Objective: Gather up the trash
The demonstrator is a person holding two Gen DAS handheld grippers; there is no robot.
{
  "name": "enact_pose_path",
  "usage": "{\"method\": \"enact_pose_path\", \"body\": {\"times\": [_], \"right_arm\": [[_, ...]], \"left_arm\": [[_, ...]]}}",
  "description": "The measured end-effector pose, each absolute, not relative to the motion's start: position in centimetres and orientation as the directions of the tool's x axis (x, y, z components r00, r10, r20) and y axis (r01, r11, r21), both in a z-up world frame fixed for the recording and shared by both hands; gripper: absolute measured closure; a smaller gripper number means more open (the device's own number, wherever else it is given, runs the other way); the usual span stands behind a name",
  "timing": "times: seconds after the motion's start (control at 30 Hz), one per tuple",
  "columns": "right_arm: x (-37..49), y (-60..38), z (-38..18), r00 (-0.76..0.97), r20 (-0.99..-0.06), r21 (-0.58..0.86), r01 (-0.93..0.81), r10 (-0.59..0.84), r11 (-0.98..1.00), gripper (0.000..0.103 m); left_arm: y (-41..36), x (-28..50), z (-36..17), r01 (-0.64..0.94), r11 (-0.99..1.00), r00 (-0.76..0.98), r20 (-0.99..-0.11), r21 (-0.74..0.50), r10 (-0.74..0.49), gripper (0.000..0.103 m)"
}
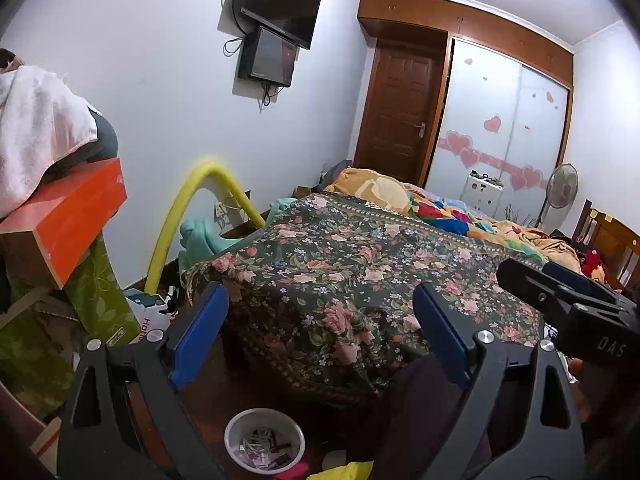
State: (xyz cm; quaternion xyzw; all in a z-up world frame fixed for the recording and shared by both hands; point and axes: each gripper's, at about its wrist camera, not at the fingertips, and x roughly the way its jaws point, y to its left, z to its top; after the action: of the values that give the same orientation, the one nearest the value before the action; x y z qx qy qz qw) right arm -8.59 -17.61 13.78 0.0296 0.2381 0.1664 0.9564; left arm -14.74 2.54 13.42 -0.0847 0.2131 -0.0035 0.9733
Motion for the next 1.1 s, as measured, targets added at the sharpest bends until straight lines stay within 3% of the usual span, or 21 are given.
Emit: {"method": "enact_pose_path", "body": {"times": [1.1], "right_arm": [[-8.90,-16.96,14.06,0.829,-0.447,0.147,-0.303,0.336,0.942,0.000]], "left_arm": [[2.33,-14.99,13.71,-0.018,0.991,0.915,-0.401,-0.132,-0.037,0.006]]}}
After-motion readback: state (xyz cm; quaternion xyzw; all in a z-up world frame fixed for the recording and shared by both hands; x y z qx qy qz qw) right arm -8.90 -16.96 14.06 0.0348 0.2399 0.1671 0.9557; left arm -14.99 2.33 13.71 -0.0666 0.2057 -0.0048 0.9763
